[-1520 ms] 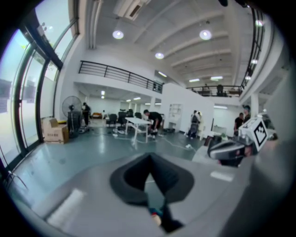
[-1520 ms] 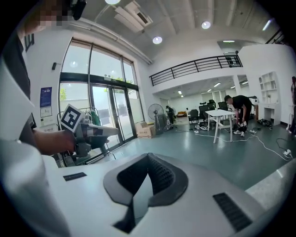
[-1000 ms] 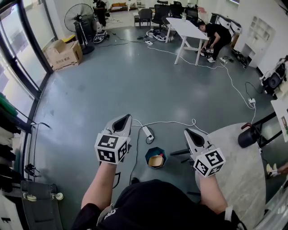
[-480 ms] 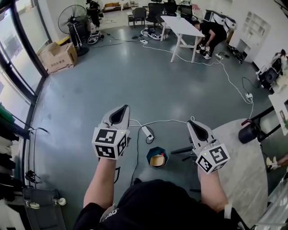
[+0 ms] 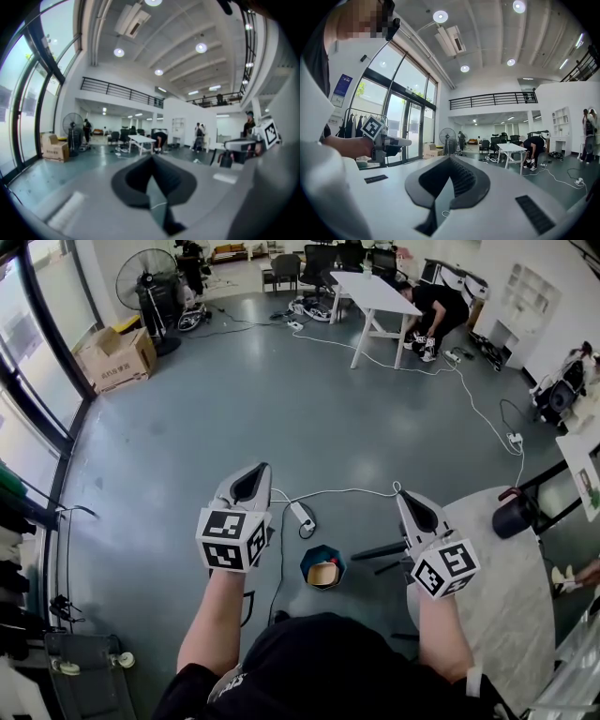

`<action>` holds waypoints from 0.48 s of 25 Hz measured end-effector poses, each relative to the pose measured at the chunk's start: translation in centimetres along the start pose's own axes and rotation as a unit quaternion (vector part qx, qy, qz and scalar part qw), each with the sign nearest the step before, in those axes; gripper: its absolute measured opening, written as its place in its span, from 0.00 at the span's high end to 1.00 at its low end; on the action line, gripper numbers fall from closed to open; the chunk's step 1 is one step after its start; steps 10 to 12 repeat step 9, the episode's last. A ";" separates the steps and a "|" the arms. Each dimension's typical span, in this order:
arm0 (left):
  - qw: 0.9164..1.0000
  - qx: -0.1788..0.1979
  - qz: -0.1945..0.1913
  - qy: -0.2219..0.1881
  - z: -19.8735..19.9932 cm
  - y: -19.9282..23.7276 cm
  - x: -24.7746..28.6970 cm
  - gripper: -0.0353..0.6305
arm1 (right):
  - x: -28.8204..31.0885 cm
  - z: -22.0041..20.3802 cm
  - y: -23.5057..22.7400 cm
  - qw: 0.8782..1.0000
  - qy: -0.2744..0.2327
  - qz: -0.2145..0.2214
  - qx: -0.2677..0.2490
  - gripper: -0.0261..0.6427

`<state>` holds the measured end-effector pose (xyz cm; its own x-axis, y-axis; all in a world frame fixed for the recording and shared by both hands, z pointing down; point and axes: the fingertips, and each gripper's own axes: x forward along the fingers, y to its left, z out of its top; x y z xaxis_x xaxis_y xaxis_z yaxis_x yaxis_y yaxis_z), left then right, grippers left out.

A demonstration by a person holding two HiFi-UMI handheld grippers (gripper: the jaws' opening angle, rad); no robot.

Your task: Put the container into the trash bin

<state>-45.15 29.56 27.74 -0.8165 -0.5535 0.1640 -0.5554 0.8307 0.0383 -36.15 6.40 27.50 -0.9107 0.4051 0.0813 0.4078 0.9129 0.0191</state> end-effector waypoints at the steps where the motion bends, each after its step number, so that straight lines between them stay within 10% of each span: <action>1: 1.000 0.000 0.003 0.002 -0.2 -0.1 0.0 0.93 | -0.1 -0.1 -0.1 1.000 0.001 0.001 0.000 0.97; 12: 0.999 -0.018 0.030 0.013 -2.0 0.5 -0.1 0.93 | 0.6 -1.7 -1.2 1.000 0.008 0.017 0.011 0.97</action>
